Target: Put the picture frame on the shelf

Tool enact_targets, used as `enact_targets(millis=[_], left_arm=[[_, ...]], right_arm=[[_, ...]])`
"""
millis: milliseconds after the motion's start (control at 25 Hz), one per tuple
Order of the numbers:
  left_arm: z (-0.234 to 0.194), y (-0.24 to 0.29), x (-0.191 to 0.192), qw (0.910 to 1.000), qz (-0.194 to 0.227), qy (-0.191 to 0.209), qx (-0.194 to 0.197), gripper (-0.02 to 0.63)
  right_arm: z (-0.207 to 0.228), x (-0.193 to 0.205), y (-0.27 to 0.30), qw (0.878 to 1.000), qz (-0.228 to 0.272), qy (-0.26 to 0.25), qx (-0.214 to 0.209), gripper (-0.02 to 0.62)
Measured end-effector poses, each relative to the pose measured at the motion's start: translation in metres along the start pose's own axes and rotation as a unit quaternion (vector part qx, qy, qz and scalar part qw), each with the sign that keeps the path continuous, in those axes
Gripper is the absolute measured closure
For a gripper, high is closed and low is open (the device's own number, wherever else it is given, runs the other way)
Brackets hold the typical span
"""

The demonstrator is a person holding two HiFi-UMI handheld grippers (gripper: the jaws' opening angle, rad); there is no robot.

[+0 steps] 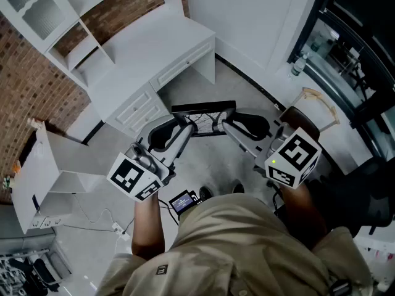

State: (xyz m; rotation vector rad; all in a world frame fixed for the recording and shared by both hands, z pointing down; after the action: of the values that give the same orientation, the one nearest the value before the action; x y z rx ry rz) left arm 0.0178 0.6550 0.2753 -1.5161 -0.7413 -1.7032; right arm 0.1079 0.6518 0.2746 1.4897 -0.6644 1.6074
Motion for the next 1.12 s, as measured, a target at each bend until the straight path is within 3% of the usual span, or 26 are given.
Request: enact_targets(millis=[840, 1120], left_arm=[[-0.038, -0.006, 0.034, 0.9997, 0.009, -0.007, 0.021, 0.525], [-0.088, 0.011, 0.036, 0.9992, 0.0, -0.03, 0.028, 0.525]], right_arm=[[0.012, 0.02, 0.042, 0.999, -0.005, 0.016, 0.029, 0.523], [0.044, 0.002, 0.079, 0.999, -0.026, 0.03, 0.032, 0.523]])
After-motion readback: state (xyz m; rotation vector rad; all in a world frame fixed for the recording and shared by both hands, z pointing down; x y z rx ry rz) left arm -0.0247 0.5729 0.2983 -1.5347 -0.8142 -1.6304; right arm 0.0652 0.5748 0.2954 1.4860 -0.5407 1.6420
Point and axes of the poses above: the fingertips, and each gripper's own axes: y forward along the fingers, z to its right, x out of its underside, the point moved 1 cm from there along -y, backward along the fingers, and after that the axes turned 8 degrees about y, right-handed, at the moved point
